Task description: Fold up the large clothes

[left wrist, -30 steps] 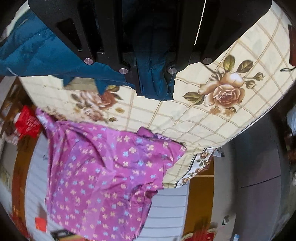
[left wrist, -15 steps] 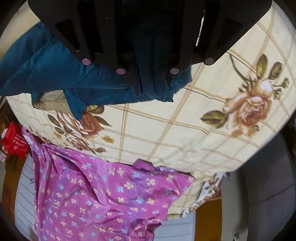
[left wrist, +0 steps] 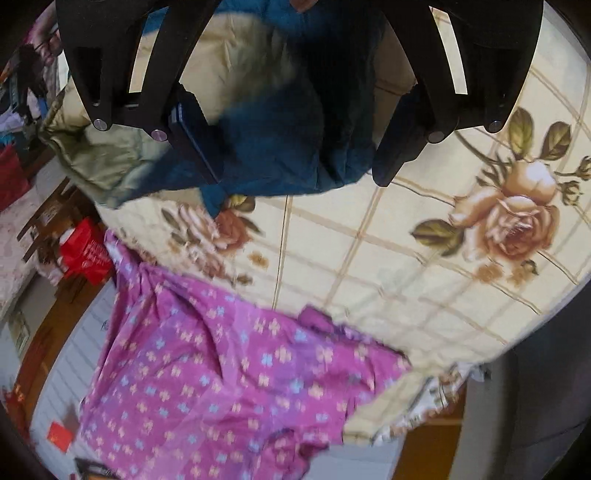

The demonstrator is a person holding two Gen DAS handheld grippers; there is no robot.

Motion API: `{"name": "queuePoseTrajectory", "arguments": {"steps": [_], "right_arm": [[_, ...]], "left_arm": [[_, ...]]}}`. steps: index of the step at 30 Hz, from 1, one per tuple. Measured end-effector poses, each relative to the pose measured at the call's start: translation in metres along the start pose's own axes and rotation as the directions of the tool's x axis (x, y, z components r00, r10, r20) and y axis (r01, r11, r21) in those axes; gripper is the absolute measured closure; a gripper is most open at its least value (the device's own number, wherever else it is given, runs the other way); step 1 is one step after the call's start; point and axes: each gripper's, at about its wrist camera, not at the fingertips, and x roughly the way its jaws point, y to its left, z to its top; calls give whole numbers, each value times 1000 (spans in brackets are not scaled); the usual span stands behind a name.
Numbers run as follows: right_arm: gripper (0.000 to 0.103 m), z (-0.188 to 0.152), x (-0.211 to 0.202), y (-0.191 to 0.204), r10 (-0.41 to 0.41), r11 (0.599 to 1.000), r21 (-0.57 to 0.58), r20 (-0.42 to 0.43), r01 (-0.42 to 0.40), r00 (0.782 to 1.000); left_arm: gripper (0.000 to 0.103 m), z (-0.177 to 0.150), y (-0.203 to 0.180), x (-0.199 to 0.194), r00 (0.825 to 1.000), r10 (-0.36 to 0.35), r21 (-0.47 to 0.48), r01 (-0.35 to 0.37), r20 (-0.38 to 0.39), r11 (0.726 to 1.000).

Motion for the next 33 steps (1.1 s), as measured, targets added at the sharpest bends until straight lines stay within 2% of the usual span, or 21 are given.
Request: {"name": "queuePoseTrajectory", "arguments": {"steps": [2, 4, 7, 10, 14, 20, 23, 30, 33], "right_arm": [[23, -4, -8, 3, 0, 999, -37, -2, 0, 1000], [23, -8, -13, 6, 4, 998, -70, -22, -6, 1000], [23, -16, -17, 14, 11, 991, -132, -62, -19, 998], [23, -27, -19, 27, 22, 975, -218, -109, -46, 994], [23, -46, -16, 43, -18, 940, -340, -136, -30, 991], [23, -50, 9, 35, -40, 955, -297, -205, -23, 978], [23, -46, 24, 33, -89, 959, -282, -230, 21, 969], [22, -29, 92, 22, -125, 986, -156, -417, 64, 900], [21, -22, 121, 20, -167, 978, -192, -456, 87, 874]], "left_arm": [[20, -13, -6, -17, 998, -49, 12, 48, 35, 999], [20, -37, -18, -30, 996, -85, 49, 83, 36, 995], [20, -72, -32, -43, 996, -70, 115, 64, 51, 991], [20, -105, -49, -43, 999, -37, 179, 31, 33, 983], [20, -118, -67, -26, 1000, -12, 223, 15, -12, 975], [20, -88, -81, 17, 992, 104, 201, -88, -67, 976], [20, -64, -88, 38, 991, 113, 181, -100, -64, 978], [20, -20, -104, 89, 987, 133, 196, -113, -92, 974], [20, -6, -89, 113, 976, 187, 175, -167, -110, 970]]}}
